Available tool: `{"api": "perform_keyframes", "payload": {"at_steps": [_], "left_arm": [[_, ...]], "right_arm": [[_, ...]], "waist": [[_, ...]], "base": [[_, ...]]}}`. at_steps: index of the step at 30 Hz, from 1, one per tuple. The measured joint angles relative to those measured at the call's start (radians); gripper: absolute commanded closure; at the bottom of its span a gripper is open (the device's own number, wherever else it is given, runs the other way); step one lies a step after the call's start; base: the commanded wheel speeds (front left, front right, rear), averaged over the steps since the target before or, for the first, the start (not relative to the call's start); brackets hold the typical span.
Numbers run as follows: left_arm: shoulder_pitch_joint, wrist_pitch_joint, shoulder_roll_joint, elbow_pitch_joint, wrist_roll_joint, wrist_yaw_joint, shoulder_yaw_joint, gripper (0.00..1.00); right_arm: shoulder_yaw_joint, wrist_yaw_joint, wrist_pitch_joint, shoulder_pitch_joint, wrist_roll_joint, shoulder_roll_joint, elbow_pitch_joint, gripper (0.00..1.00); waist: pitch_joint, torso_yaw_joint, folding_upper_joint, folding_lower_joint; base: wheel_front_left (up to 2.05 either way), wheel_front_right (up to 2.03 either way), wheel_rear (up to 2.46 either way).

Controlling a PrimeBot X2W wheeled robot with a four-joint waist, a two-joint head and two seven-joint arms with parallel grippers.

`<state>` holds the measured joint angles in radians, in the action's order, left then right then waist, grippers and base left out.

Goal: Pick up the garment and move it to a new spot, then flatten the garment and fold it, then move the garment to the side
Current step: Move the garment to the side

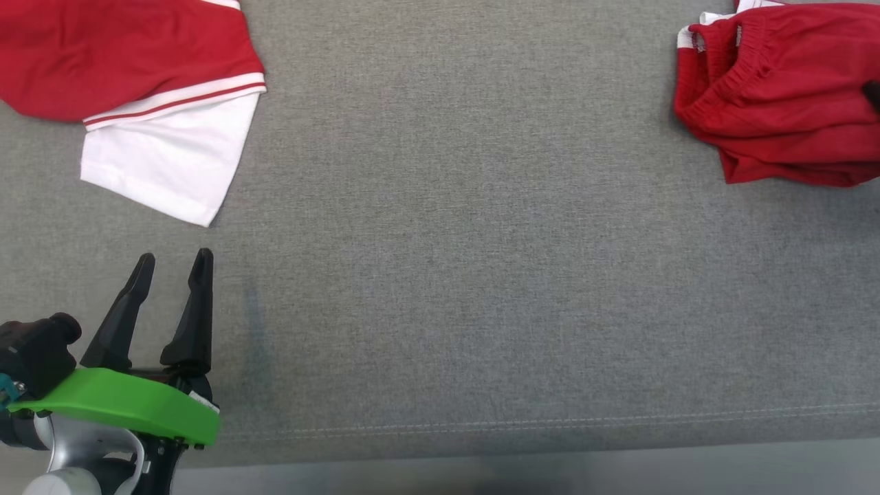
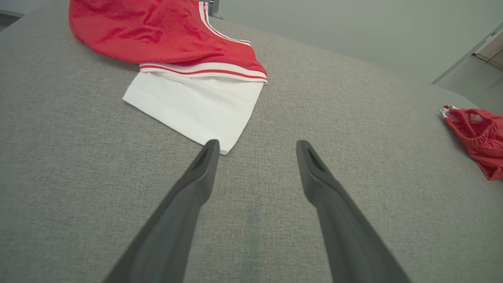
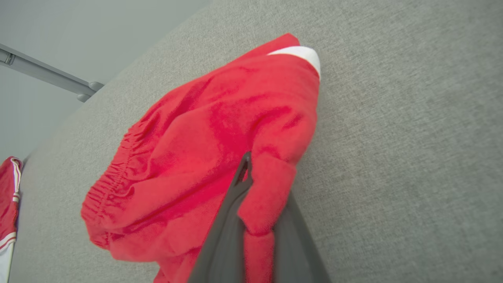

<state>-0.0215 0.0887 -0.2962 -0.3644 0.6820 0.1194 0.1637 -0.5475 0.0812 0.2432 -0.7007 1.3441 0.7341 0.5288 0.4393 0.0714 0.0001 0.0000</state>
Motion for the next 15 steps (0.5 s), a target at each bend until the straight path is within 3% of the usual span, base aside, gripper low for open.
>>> {"api": "perform_keyframes", "payload": {"at_steps": [7, 15], "left_arm": [[0.0, 0.025, -0.002, -0.004, 0.0, 0.002, -0.013, 0.0], [0.001, 0.052, -0.002, -0.01, 0.0, 0.004, -0.009, 0.0]], "right_arm": [[-0.012, -0.016, -0.005, -0.008, 0.001, -0.041, 0.051, 1.0], [-0.003, -0.029, -0.024, -0.007, -0.004, -0.012, 0.119, 1.0]], "waist": [[0.01, -0.062, 0.0, 0.0], [0.001, -0.105, 0.0, 0.0]], "base": [[0.0, 0.0, 0.0], [0.0, 0.0, 0.0]]}}
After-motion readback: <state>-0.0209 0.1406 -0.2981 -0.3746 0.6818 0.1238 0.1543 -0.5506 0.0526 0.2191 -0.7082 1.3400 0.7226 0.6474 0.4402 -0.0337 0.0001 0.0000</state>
